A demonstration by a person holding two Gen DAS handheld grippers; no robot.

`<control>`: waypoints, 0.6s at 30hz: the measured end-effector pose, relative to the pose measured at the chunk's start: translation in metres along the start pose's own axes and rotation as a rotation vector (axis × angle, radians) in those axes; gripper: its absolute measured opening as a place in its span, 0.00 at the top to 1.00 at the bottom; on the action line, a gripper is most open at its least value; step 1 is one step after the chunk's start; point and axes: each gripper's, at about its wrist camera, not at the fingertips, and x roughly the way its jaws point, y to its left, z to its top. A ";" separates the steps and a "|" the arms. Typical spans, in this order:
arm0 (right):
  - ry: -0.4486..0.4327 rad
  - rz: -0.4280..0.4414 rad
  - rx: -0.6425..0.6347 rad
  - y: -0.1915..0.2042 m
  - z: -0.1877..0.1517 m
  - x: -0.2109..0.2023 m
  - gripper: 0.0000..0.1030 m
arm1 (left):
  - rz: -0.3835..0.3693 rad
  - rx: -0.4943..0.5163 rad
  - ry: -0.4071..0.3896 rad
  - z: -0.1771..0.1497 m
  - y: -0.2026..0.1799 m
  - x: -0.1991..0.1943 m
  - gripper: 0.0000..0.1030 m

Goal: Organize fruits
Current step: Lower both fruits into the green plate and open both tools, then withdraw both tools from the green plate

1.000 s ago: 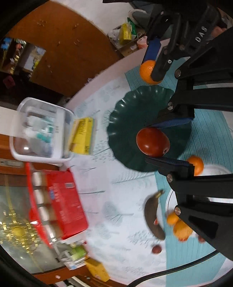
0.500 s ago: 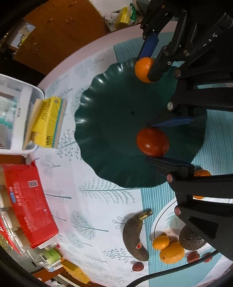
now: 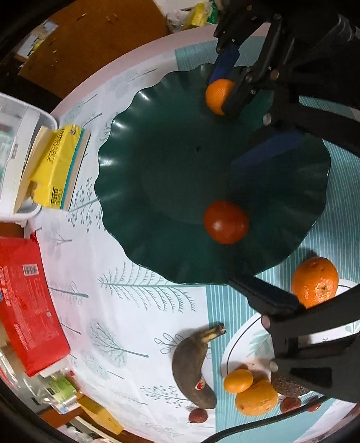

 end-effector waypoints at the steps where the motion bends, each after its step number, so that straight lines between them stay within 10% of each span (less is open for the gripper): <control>1: -0.004 0.001 0.004 -0.001 0.000 0.000 0.58 | -0.007 -0.007 0.006 0.000 0.002 0.000 0.19; 18: -0.037 0.015 0.086 -0.018 -0.002 -0.010 0.45 | -0.017 0.000 -0.021 -0.008 -0.002 -0.015 0.01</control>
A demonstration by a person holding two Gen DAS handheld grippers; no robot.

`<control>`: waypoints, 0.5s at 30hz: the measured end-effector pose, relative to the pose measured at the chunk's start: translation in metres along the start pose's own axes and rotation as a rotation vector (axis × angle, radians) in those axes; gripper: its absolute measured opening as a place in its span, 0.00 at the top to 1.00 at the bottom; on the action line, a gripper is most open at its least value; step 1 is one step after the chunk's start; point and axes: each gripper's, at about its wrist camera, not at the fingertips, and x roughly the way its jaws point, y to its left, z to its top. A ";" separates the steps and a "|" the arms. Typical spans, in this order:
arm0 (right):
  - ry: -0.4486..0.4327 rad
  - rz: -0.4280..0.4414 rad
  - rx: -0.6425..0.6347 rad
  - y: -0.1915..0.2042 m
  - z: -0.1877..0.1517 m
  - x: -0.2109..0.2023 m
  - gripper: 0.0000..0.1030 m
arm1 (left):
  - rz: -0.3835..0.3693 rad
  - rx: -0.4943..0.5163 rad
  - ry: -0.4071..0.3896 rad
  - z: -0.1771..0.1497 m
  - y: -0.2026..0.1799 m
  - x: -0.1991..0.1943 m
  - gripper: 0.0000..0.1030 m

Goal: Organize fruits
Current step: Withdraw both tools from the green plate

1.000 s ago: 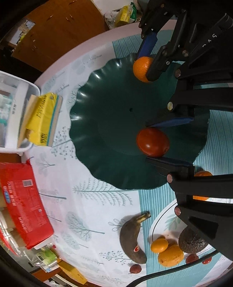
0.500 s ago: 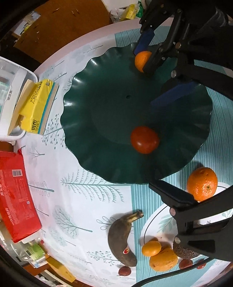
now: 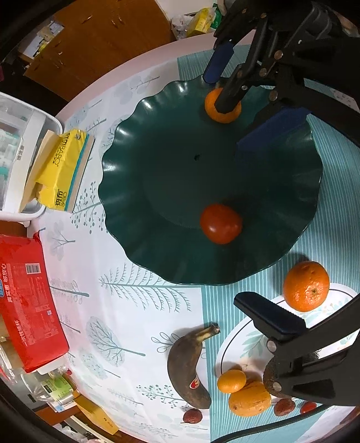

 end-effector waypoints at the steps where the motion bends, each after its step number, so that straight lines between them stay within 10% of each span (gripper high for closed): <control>1: -0.002 0.002 0.004 -0.001 0.000 -0.001 0.45 | 0.002 0.003 -0.004 -0.001 -0.001 -0.001 0.01; 15: -0.043 0.023 0.019 -0.003 -0.001 -0.020 0.41 | -0.005 0.016 -0.078 -0.013 -0.007 -0.031 0.01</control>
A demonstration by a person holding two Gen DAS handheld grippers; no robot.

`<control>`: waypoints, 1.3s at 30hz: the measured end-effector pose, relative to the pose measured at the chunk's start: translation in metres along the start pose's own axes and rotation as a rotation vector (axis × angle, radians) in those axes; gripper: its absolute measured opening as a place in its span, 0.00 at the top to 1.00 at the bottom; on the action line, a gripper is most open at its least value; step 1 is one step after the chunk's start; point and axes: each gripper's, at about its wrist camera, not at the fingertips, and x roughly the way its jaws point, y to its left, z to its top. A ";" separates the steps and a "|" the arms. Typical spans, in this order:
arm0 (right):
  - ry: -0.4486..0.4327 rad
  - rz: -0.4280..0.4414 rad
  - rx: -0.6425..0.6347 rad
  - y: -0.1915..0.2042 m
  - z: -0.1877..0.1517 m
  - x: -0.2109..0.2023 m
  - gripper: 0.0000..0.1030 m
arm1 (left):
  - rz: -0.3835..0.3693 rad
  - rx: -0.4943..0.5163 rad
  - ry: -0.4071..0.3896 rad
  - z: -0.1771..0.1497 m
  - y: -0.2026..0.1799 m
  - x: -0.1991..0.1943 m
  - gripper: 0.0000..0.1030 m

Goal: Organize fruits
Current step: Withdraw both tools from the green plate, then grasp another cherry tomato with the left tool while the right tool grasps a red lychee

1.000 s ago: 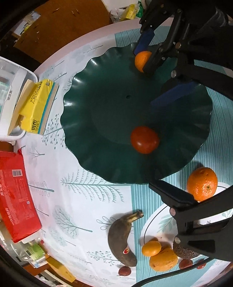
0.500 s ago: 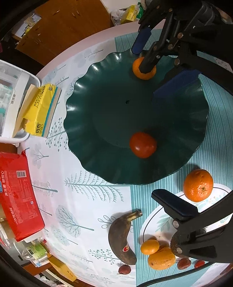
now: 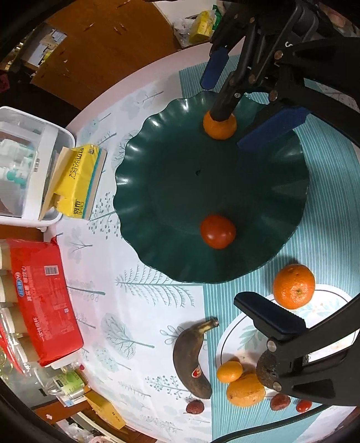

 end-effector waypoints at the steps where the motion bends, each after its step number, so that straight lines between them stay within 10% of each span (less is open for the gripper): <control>1: -0.003 0.002 0.000 0.000 0.000 -0.002 0.41 | 0.006 0.008 -0.008 -0.001 -0.001 -0.003 0.01; 39: -0.265 0.018 -0.021 0.115 -0.036 -0.148 0.40 | 0.013 0.040 -0.237 -0.055 0.090 -0.189 0.01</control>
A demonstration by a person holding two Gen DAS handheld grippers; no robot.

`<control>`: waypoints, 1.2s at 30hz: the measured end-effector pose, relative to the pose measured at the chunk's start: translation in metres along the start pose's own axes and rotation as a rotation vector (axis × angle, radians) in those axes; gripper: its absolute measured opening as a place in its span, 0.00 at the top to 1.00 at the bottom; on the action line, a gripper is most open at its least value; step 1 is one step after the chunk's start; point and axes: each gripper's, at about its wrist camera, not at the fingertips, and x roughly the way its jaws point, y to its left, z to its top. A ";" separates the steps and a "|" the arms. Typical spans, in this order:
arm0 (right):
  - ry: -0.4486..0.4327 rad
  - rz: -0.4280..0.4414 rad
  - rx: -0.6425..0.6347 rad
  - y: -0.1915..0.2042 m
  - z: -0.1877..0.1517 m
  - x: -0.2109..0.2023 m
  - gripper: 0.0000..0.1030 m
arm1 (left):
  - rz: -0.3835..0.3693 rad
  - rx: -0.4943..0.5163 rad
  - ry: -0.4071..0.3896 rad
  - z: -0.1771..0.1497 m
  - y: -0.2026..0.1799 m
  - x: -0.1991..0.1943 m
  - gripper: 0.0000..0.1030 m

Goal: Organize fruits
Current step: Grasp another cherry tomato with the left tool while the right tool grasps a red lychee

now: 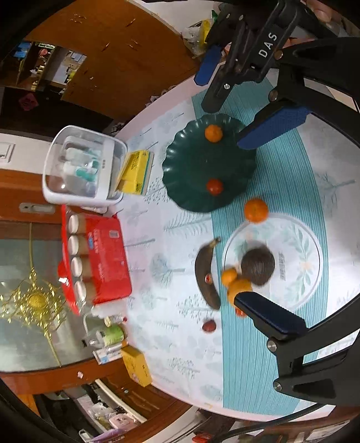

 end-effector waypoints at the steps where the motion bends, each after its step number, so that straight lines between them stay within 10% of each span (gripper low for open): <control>1: -0.006 0.000 -0.005 0.007 0.000 -0.003 0.40 | 0.004 0.000 -0.009 -0.003 0.009 -0.006 0.01; 20: 0.004 0.045 -0.134 0.161 -0.021 0.024 0.40 | 0.081 -0.042 -0.078 -0.055 0.155 -0.012 0.01; 36: 0.178 0.206 -0.089 0.228 -0.066 0.147 0.47 | 0.100 -0.153 0.138 -0.141 0.242 0.094 0.05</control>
